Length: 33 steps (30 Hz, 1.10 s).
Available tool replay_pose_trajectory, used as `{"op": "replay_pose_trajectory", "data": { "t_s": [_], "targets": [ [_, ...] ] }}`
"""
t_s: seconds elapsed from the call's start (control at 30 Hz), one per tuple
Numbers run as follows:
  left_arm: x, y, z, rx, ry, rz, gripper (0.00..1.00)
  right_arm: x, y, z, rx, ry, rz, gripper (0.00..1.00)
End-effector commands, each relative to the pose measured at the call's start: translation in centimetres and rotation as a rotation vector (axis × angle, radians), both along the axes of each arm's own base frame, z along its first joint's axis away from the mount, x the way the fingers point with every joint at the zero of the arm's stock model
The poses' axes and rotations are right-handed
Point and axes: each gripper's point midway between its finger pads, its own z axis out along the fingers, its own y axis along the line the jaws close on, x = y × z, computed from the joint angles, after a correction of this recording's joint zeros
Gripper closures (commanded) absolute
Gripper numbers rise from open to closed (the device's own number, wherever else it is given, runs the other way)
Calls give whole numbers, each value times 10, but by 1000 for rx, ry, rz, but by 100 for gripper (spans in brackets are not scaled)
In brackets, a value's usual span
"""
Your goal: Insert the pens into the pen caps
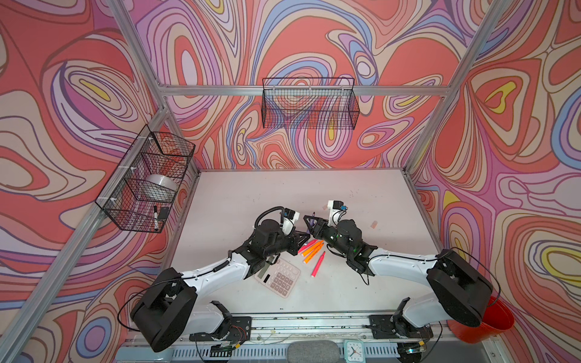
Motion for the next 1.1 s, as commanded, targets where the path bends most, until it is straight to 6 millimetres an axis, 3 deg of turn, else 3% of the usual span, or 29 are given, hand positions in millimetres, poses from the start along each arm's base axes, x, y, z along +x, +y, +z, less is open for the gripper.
{"op": "replay_pose_trajectory", "data": {
  "t_s": [0.0, 0.17, 0.2, 0.33, 0.37, 0.47, 0.63, 1.07],
  "targets": [
    [-2, -2, 4, -16, -22, -9, 100, -2, 3, -1, -6, 1, 5, 77],
    [0, 1, 5, -10, -26, 10, 100, -4, 2, 0, -7, -1, 2, 100],
    [1, 2, 4, -8, -24, 18, 97, -5, 3, 1, -6, -2, 5, 100],
    [14, 9, -2, 32, -2, 103, 37, -12, 9, 9, -11, -27, 20, 100],
    [17, 9, -3, 34, 3, 116, 31, -14, 11, 10, -17, -33, 23, 100],
    [15, 0, 2, 24, -29, 54, 35, -20, 16, 16, -23, -50, 29, 100],
    [12, -1, 9, -17, -65, 45, 31, -25, 20, 17, -22, -56, 39, 100],
    [19, 2, 19, -27, -126, 76, 72, -38, 35, 18, 13, -51, 95, 100]
  ]
}}
